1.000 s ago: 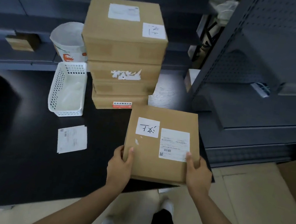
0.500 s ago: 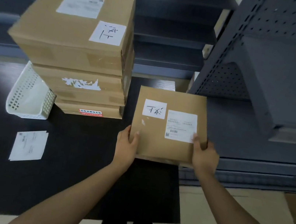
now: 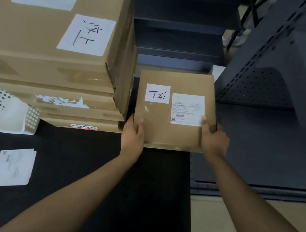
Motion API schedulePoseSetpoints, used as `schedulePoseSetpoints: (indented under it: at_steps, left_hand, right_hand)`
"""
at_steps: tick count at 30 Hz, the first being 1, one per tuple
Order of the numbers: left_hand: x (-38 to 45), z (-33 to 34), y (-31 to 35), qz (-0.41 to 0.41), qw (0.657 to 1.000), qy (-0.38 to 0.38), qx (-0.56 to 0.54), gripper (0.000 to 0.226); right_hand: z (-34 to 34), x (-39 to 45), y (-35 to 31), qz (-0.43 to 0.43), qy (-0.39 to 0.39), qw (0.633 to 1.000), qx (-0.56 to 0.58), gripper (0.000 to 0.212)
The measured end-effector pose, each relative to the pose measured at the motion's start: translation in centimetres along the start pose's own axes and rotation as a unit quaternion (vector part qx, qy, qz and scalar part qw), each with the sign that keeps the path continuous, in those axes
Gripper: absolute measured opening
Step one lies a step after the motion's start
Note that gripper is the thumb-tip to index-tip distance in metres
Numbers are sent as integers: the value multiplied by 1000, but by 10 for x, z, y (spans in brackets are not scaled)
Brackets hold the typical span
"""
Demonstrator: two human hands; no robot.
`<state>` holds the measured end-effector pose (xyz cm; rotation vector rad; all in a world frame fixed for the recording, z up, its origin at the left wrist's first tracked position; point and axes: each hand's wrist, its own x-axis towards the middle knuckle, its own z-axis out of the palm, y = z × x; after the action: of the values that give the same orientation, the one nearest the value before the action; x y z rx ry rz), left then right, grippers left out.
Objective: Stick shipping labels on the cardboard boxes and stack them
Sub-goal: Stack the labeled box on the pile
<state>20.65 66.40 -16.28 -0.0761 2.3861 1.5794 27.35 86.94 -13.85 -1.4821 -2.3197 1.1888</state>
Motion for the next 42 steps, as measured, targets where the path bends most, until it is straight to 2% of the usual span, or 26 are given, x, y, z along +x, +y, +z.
schedulePoseSetpoints:
  at_steps: [5, 8, 16, 25, 29, 32, 35, 39, 42]
  left_hand:
    - [25, 8, 0, -2, 1000, -3, 20, 59]
    - [34, 11, -2, -10, 1000, 2, 25, 58]
    - [46, 18, -7, -23, 998, 18, 63, 57]
    - [41, 19, 0, -60, 997, 37, 12, 56]
    - [36, 18, 11, -79, 995, 41, 48, 59]
    - [29, 13, 20, -48, 993, 15, 110, 63]
    - [17, 8, 27, 26, 978, -18, 207, 63]
    - [-16, -3, 42, 198, 917, -49, 343, 55]
    - [-37, -16, 53, 295, 854, -74, 422, 46]
  right_hand:
    - [11, 14, -5, -2, 6, 1000, 2, 62]
    - [17, 24, -7, 1, 2, 1000, 5, 63]
    - [25, 39, -7, 2, -63, 998, -4, 60]
    - [26, 43, -5, -11, -60, 998, -34, 62]
    - [23, 40, -9, -27, -50, 996, -68, 67]
    - [15, 30, -19, -83, -6, 986, -146, 65]
    - [5, 18, -30, -189, -14, 949, -254, 55]
    - [-9, -8, -46, -326, -42, 875, -356, 47]
    - [-15, -37, -57, -382, -70, 841, -376, 41]
